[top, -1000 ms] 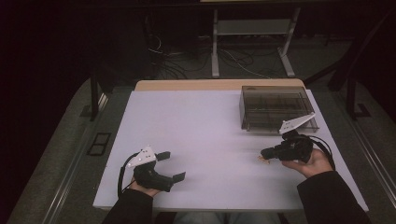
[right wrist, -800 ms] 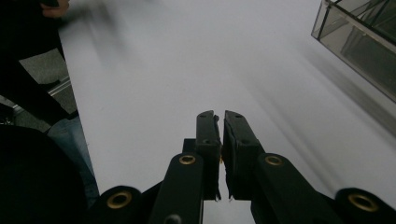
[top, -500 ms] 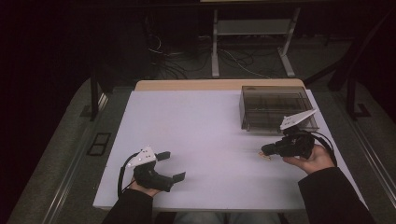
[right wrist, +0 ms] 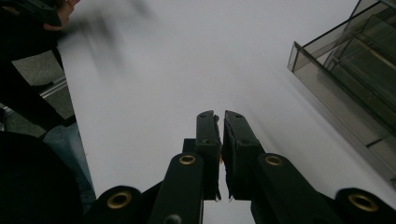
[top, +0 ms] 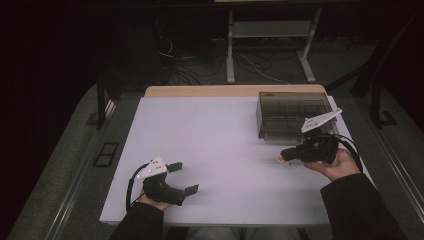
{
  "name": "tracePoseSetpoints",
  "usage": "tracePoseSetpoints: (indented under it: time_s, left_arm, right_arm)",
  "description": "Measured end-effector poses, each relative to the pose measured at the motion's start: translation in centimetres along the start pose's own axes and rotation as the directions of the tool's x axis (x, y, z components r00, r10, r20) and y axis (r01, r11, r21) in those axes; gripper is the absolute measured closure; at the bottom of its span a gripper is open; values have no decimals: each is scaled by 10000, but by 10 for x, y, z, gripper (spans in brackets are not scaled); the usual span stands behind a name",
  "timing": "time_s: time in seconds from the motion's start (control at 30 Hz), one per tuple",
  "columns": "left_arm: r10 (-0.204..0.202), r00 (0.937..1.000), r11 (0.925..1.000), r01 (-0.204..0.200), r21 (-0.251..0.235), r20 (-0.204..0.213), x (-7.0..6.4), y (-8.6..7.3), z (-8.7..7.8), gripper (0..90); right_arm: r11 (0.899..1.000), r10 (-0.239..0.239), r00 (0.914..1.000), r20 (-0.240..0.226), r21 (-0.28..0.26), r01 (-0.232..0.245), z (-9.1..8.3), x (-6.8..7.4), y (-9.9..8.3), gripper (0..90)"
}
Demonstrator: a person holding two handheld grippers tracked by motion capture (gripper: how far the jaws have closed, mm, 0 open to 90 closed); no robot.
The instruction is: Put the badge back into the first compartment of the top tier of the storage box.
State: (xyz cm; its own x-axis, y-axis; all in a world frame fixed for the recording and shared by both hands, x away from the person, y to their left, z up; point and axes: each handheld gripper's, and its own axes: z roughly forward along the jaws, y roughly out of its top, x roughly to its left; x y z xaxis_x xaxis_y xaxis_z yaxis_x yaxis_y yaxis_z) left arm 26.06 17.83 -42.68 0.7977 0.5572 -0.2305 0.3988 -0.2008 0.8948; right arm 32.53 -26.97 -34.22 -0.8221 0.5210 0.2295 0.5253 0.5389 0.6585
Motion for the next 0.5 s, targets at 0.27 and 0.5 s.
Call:
tracePoseSetpoints:
  time_s: [0.27, 0.5]
  left_arm:
    - [20, 10000, 10000, -20, 0, 7, 0, 0, 0, 0]
    - [-5, 10000, 10000, 5, 7, 14, 0, 0, 0, 0]
  right_arm:
    - [10000, -12, 9999, 125, -81, 13, -6, -3, 8, 839]
    - [10000, -56, 9998, 216, -23, 56, -9, -6, 14, 839]
